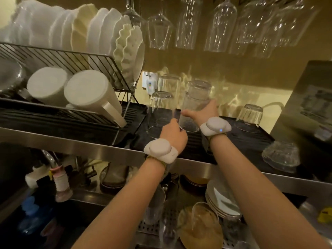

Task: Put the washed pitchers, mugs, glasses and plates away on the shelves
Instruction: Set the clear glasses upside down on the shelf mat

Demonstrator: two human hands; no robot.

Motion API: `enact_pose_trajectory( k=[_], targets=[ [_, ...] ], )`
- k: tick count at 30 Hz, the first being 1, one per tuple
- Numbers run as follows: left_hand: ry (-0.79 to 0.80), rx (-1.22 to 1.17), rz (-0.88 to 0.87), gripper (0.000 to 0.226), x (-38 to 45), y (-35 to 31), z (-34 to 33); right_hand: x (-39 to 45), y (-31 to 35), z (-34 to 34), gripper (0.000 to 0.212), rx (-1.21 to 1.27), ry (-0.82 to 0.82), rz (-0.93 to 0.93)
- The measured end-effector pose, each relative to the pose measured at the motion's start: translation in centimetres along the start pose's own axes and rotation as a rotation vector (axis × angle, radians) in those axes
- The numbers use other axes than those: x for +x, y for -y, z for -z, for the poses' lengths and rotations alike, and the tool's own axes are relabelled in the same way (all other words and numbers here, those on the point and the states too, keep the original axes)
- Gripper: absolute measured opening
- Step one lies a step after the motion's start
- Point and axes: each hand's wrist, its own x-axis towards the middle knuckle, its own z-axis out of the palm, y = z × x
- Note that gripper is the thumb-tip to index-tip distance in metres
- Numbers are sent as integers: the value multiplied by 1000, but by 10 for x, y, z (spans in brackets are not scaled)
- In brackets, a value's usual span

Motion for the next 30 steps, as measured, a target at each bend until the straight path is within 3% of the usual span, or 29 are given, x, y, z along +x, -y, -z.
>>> enact_pose_trajectory(
  k=[5,18,27,30],
  targets=[
    [-48,19,-48,39,0,4,-5,7,-5,-6,93,-32,1,-40],
    [-17,126,-77,34,-5,1,-6,6,-3,-11,87,-75,28,-67],
    [-34,106,-83,32,-4,3,-8,10,-12,-12,112,-128,162,-135],
    [-34,105,-86,32,-5,3,-7,10,-13,-13,103,-96,141,-126]
  ],
)
